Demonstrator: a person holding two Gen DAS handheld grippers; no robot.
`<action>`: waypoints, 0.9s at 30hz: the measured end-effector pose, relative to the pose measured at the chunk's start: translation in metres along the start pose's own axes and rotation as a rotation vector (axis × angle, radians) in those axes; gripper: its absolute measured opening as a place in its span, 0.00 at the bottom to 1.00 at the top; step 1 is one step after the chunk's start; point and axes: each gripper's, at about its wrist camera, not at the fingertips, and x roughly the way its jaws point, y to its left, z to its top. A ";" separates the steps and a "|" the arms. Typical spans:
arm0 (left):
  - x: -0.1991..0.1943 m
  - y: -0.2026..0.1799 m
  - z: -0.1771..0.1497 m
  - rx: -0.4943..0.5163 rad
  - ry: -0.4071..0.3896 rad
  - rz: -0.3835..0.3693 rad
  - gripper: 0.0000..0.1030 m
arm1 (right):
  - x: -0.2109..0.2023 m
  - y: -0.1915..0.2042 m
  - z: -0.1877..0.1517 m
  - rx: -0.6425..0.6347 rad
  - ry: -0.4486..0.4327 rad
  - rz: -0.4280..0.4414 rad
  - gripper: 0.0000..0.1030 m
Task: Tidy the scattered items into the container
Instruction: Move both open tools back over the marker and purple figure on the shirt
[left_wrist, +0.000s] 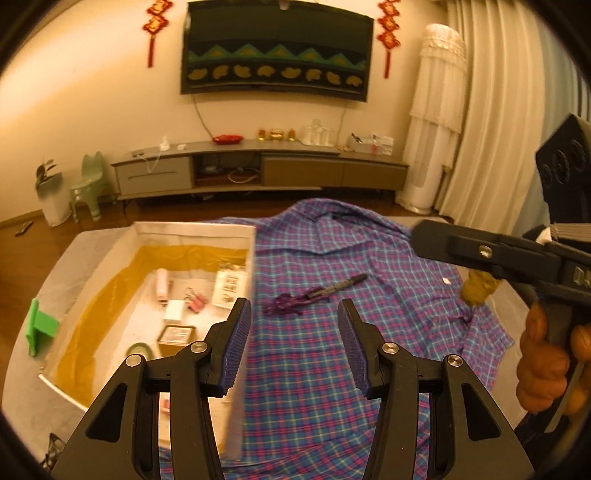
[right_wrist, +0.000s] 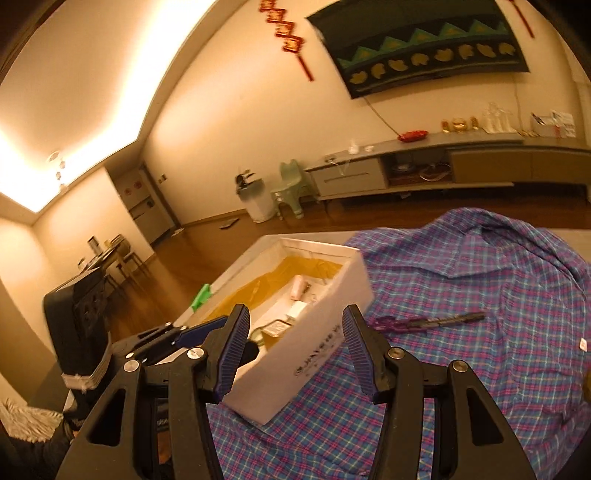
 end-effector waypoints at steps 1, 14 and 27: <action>0.005 -0.004 0.000 0.008 0.008 -0.004 0.50 | 0.004 -0.006 -0.003 0.013 0.013 -0.015 0.53; 0.077 -0.046 -0.020 0.059 0.164 -0.020 0.50 | 0.035 -0.105 -0.012 0.074 0.092 -0.285 0.53; 0.143 -0.033 -0.019 -0.026 0.282 -0.046 0.50 | 0.124 -0.160 -0.028 -0.152 0.333 -0.394 0.53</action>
